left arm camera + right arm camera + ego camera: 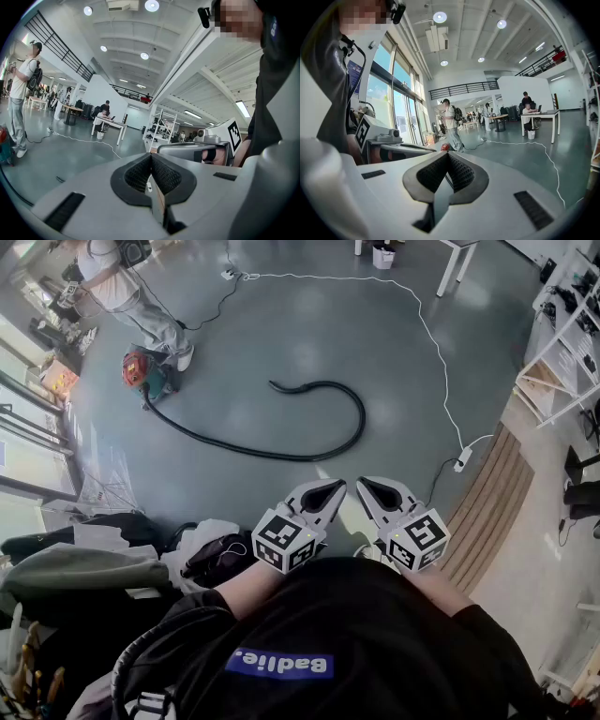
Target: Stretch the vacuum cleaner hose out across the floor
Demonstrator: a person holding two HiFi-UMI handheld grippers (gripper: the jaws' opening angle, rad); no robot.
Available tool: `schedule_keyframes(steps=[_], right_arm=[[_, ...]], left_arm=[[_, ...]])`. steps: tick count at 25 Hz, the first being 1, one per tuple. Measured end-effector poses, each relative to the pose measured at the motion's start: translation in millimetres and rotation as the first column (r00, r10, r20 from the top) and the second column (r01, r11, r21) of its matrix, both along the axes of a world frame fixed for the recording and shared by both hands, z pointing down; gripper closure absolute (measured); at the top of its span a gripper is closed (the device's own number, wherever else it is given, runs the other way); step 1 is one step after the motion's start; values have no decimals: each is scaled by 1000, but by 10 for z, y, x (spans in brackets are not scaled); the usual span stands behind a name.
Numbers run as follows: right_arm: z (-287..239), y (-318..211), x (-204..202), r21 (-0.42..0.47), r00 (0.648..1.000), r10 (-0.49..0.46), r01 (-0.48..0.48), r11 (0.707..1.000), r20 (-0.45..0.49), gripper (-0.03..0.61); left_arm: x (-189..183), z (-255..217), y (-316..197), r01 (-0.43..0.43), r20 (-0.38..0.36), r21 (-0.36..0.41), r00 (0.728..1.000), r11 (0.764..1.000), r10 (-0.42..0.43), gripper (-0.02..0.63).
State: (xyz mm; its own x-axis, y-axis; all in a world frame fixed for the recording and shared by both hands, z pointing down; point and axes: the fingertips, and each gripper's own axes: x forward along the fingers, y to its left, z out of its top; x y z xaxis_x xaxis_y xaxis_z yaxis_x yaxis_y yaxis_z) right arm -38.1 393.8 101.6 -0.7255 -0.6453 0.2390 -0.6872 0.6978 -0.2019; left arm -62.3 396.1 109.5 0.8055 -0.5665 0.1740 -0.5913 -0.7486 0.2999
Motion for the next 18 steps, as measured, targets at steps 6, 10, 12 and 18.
schedule_keyframes(steps=[6,10,12,18], right_arm=[[8,-49,77,-6,1000,-2,2,1000,1,581],[4,-57,121,-9,1000,1,-1,1000,2,581],[5,-64,137,-11,1000,2,-2,1000,15,581],[29,-110,258,-31,998,-4,6,1000,63,581]], left_arm=[[75,2,-56,-1,2,-1,1000,1000,1,604],[118,2,-60,-6,6,-6,1000,1000,6,604],[134,8,-68,-7,8,-7,1000,1000,7,604],[249,32,-133,3,20,-11,1000,1000,-3,604]])
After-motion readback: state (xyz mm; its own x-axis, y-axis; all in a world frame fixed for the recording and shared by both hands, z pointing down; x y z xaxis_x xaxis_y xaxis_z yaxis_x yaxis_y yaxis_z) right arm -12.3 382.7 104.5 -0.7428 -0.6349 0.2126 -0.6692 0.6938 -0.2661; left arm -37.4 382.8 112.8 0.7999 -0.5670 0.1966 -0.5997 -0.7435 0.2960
